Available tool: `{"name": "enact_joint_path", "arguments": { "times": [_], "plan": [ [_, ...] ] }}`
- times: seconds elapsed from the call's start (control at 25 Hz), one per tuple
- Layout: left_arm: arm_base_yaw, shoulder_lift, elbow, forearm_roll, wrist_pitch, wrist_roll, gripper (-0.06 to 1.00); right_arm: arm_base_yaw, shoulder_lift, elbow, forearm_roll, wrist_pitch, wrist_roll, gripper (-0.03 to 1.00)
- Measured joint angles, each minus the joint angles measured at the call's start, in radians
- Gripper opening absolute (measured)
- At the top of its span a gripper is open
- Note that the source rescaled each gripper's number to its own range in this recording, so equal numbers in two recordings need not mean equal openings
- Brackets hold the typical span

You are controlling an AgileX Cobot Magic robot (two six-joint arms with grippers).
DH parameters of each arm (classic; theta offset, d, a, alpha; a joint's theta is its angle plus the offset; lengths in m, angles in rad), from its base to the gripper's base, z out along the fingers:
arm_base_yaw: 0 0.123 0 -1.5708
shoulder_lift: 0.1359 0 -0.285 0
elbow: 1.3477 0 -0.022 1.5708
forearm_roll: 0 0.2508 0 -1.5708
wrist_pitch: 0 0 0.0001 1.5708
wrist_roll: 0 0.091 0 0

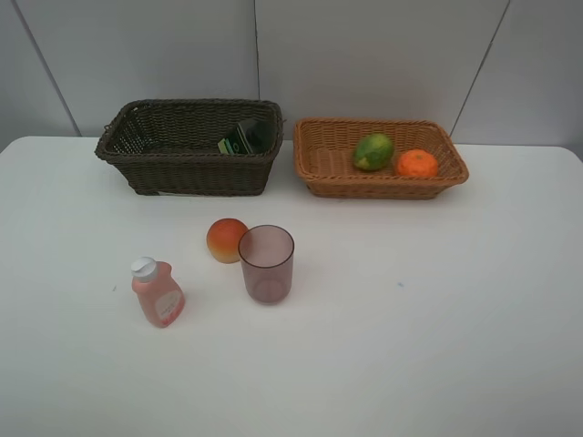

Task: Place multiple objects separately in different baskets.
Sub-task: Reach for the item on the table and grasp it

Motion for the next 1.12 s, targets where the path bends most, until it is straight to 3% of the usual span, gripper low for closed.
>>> {"name": "enact_joint_path", "arguments": {
  "times": [1.12],
  "plan": [
    [0.000, 0.000, 0.000, 0.000, 0.000, 0.000, 1.00, 0.000, 0.000, 0.000, -0.022, -0.012, 0.032, 0.98]
  ]
}}
